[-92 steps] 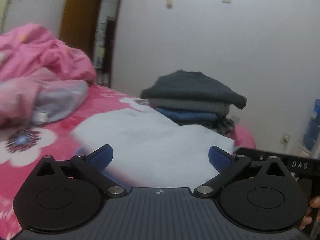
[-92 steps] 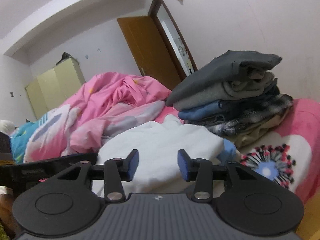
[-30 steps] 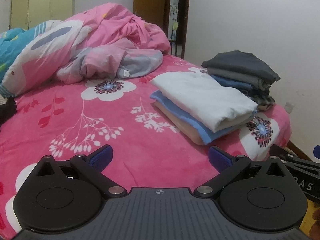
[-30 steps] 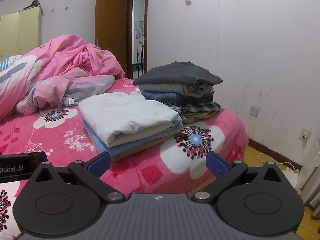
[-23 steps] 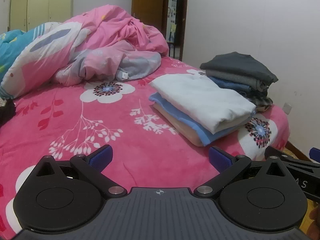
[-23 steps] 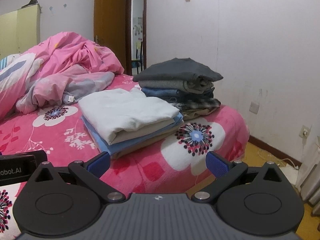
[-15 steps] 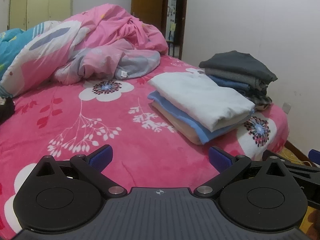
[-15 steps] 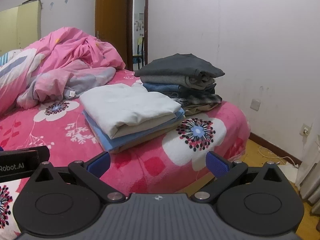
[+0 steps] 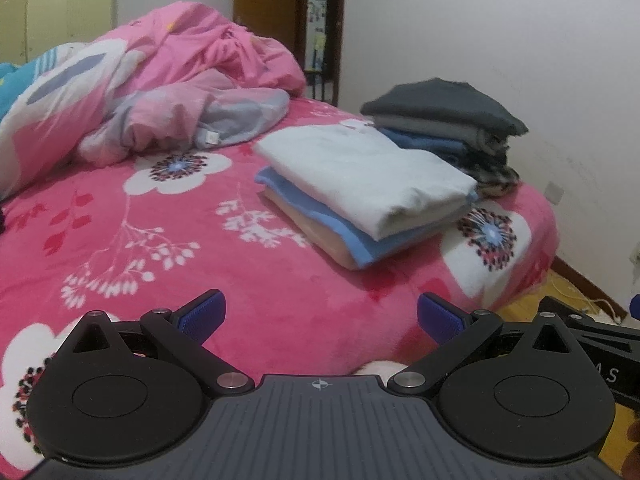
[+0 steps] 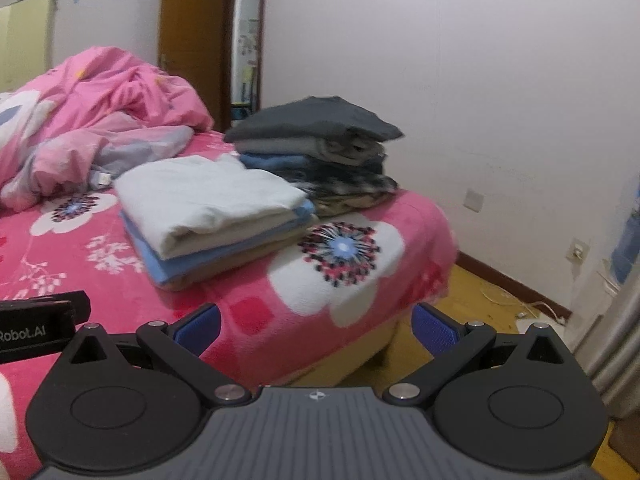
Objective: Fold clothes
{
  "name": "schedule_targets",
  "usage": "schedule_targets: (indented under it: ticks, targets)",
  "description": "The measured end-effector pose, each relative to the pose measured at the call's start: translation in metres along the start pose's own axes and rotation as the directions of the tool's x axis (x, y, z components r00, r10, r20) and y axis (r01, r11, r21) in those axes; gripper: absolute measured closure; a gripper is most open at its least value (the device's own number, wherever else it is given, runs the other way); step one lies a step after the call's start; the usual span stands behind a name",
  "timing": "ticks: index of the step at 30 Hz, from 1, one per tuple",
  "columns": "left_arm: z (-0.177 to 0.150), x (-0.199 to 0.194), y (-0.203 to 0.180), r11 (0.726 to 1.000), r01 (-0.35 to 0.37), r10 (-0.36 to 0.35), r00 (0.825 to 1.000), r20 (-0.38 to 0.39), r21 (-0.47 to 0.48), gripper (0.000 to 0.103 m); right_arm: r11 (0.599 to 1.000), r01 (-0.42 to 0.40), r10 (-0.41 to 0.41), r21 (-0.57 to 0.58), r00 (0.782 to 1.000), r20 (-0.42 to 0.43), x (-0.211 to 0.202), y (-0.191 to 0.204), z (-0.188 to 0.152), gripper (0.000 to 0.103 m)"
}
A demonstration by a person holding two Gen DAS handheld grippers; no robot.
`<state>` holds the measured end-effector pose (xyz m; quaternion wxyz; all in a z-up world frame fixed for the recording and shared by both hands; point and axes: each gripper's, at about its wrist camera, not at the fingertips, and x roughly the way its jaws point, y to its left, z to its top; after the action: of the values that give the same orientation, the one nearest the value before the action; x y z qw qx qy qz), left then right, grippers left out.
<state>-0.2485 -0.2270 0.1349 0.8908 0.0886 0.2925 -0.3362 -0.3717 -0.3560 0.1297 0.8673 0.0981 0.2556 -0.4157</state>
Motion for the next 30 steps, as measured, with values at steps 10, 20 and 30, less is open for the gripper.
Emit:
schedule_targets:
  ticks: [10,20,30]
  targets:
    - [0.001,0.005,-0.015,1.0,-0.009,0.009,1.0,0.005,0.018,0.0,0.999,0.02,-0.02,0.035,1.0,-0.014,0.008,-0.02,-0.002,0.0]
    - [0.006,0.01,-0.022,1.0,-0.022,0.022,1.0,-0.003,0.015,0.0,0.999,0.013,-0.011,0.05,0.999,-0.039,0.02,-0.027,-0.003,0.0]
    - [0.008,0.011,-0.021,0.999,-0.041,0.041,0.999,-0.001,0.007,0.0,1.0,0.012,-0.012,0.024,1.0,-0.027,0.021,-0.025,0.002,0.0]
